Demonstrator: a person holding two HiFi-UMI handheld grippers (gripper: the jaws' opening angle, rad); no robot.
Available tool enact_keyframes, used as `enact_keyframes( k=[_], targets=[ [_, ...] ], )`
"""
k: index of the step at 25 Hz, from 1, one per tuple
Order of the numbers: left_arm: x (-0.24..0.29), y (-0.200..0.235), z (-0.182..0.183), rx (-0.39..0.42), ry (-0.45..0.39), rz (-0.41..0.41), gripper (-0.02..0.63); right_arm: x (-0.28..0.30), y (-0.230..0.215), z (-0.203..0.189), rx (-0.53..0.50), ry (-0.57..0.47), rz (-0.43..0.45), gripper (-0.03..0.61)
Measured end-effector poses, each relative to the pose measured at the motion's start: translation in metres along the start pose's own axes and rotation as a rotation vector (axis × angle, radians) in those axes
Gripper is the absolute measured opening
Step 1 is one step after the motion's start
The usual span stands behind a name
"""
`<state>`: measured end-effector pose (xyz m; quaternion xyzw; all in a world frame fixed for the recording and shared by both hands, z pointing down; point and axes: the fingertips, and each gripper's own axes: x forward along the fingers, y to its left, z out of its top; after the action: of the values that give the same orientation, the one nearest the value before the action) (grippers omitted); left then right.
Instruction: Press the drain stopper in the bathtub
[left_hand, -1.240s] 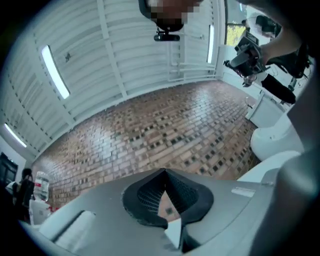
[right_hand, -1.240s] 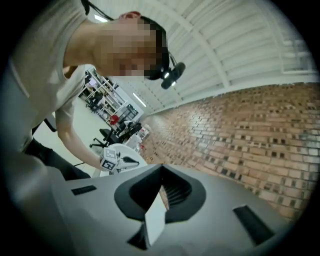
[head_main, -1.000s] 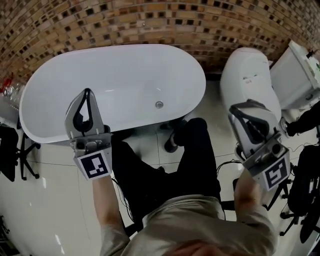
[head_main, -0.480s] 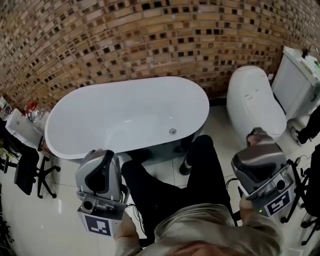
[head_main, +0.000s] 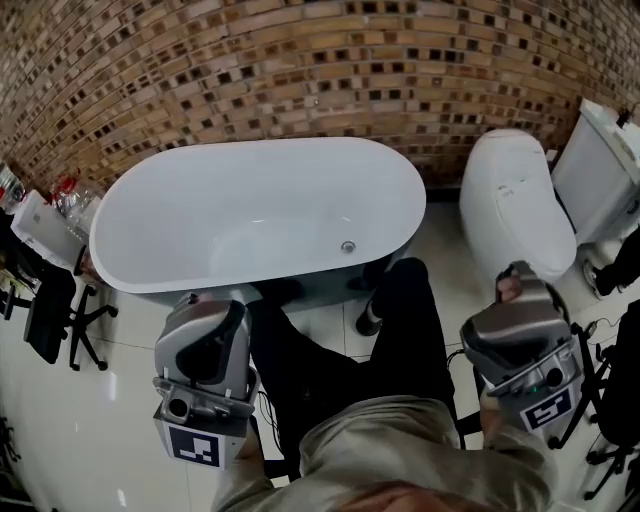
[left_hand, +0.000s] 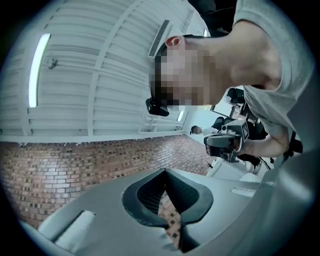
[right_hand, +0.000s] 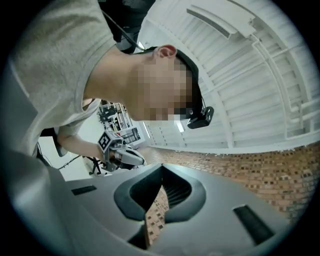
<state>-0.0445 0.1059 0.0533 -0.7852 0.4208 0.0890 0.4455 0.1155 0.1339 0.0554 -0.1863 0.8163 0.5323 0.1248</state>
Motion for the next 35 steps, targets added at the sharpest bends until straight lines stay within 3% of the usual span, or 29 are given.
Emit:
enact_keyframes(
  k=[5, 16, 35],
  targets=[
    [0.001, -0.006, 0.009, -0.149, -0.072, -0.030, 0.006, -0.001, -0.003, -0.008, -0.009, 0.004, 0.002, 0.002],
    [0.007, -0.022, 0.007, -0.025, -0.028, -0.048, 0.006, -0.003, -0.001, -0.011, -0.008, 0.005, 0.008, 0.002],
    [0.010, -0.024, 0.003, -0.025, -0.024, -0.061, 0.006, 0.000, 0.004, -0.014, -0.020, 0.010, 0.027, 0.000]
  ],
)
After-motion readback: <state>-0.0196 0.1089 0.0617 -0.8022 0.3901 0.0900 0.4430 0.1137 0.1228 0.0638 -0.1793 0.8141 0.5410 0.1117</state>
